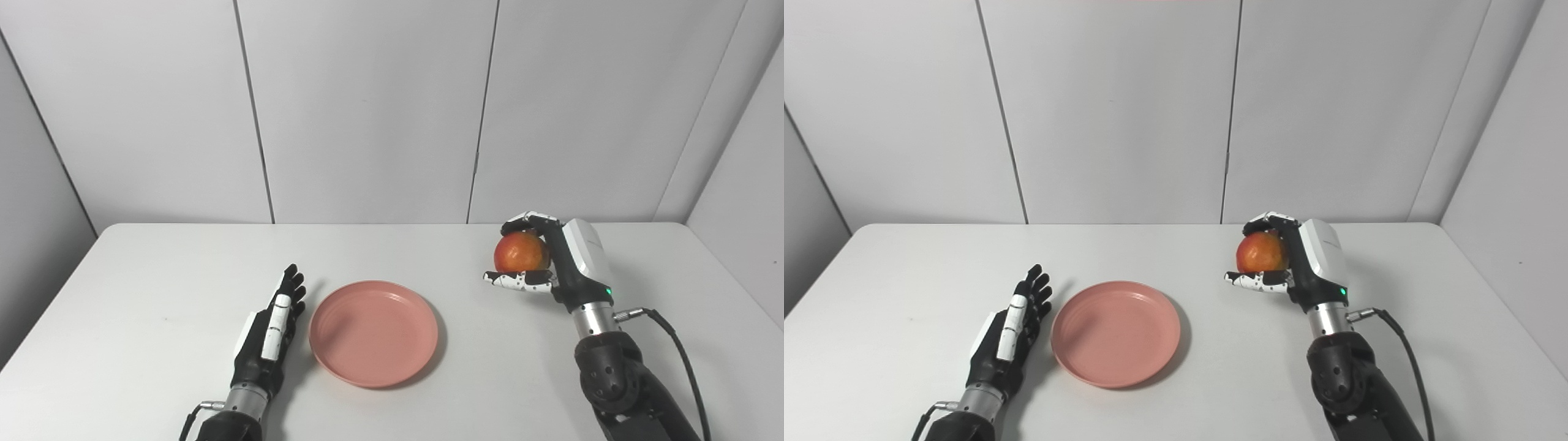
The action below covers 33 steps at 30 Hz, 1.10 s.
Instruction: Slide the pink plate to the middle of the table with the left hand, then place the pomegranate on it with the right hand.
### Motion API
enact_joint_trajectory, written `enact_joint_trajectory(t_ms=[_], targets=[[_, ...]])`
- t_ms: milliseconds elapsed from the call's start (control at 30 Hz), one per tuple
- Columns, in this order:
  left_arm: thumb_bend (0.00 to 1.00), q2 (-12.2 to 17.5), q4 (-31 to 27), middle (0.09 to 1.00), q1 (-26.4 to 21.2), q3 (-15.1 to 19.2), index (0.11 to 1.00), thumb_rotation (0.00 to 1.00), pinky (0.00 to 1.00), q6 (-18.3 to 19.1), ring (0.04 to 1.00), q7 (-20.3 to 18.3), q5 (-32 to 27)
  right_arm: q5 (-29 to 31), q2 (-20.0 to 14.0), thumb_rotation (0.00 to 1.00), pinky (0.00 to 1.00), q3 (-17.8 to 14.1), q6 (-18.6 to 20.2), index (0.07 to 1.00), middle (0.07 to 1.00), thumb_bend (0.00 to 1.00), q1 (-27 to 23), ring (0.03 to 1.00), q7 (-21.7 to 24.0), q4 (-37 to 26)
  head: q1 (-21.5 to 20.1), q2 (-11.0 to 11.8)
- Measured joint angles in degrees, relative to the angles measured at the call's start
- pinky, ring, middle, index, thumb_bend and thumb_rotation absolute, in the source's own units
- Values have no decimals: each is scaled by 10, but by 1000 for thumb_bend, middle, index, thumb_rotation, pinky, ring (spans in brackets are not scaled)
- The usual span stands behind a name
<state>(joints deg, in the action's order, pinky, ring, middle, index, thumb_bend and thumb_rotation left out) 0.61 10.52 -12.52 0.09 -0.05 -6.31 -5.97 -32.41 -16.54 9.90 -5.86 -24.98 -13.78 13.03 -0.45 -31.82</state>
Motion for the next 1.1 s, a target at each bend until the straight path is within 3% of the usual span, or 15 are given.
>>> enact_joint_trajectory(t_ms=[367, 400, 433, 533, 1100], targets=[[594, -17, -10, 1000, 2, -6, 1000, 1000, 1000, 14, 1000, 22, 15, 0, 37, 0, 139, 39, -34, 344, 293, 307, -20, 209, 22, 17, 29, -4], [604, -18, -10, 1000, 2, -7, 1000, 1000, 1000, 14, 1000, 24, 16, 0, 39, 0, 152, 41, -37, 351, 397, 445, -22, 222, 23, 19, 30, -4], [607, -18, -10, 1000, 2, -8, 1000, 1000, 1000, 14, 1000, 25, 19, 0, 42, 0, 156, 41, -37, 353, 433, 492, -23, 226, 24, 19, 32, -3], [620, -18, -10, 1000, 2, -11, 1000, 1000, 1000, 14, 1000, 31, 24, 0, 48, 0, 159, 44, -38, 352, 466, 538, -23, 227, 27, 20, 33, -1], [636, -18, -9, 1000, 2, -18, 1000, 1000, 1000, 14, 1000, 36, 26, -12, 107, 0, 116, 79, -41, 343, 469, 540, -39, 182, 44, 49, 35, -6]])
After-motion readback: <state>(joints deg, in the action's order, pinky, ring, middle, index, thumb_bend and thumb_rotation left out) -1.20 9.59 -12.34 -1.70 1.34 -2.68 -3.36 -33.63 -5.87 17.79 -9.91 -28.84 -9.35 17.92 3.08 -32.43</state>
